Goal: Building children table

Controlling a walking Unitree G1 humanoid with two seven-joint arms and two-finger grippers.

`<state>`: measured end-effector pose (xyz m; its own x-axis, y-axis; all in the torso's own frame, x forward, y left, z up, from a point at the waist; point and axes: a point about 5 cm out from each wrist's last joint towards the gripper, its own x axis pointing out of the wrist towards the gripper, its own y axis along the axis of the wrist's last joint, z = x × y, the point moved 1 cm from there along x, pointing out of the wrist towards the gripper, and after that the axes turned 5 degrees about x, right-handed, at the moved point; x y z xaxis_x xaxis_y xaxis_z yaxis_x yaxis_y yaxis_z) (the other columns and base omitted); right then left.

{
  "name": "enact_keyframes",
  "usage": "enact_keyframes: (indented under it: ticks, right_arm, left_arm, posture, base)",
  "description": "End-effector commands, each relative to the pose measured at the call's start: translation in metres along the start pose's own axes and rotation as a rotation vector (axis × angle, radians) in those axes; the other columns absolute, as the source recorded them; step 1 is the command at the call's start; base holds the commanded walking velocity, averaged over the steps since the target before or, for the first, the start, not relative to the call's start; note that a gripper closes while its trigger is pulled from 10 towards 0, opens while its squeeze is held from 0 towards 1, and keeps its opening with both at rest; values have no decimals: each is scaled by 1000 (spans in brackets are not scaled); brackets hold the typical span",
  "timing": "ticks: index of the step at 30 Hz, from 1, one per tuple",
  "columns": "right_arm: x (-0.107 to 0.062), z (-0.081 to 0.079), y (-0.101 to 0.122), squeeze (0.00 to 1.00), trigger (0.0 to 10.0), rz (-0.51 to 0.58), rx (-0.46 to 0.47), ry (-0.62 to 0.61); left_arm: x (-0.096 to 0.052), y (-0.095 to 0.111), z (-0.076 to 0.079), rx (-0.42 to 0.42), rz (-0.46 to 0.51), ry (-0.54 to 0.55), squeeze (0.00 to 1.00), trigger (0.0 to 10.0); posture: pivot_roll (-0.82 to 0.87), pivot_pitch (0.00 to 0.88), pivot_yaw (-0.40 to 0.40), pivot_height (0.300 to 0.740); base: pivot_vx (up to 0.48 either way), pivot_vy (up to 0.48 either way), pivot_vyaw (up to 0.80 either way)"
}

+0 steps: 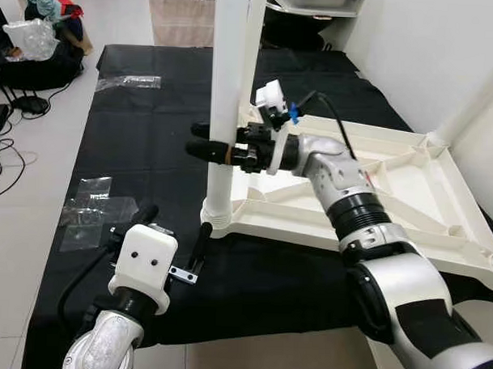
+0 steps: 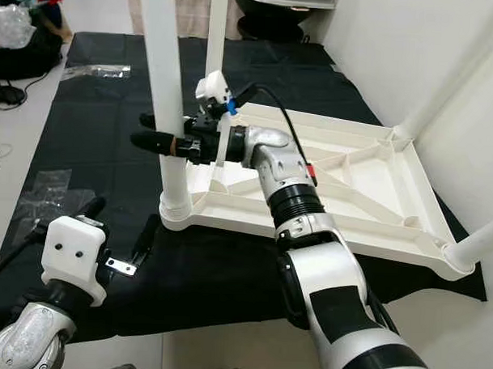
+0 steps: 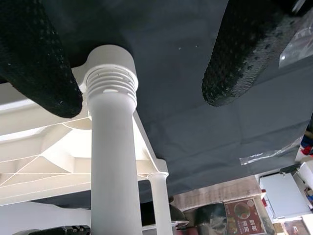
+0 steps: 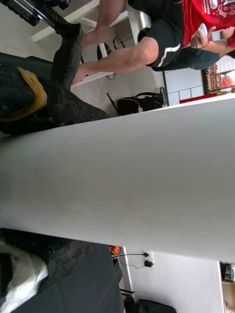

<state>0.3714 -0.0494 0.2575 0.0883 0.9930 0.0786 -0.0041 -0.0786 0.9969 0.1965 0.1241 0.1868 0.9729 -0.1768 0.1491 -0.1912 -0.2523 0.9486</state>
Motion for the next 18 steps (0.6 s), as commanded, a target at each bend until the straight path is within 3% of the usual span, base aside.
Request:
enact_keyframes:
  ticks: [1,11,16,18]
  right_arm:
    - [-5,0,2,0,0,10,-9,3]
    - [-13,0,-1,0,0,-2,-42,-47]
    - [-27,4,-8,0,0,-30,-82,-188]
    - [-35,10,-11,0,0,-42,-99,-339]
  left_arm:
    - [0,-2,0,-1,-4,0,0,10000]
    - [8,0,-12,39,19,25,0,10000]
    - [14,1,-23,64,32,52,0,10000]
    - [16,2,-25,73,38,57,0,10000]
  posture:
    - [94,114,-120,740]
    - [92,124,-113,740]
    - [92,124,-113,740]
    - [85,127,-106,740]
  base:
    - [0,0,0]
    - [0,0,0]
    - [0,0,0]
    - [0,0,0]
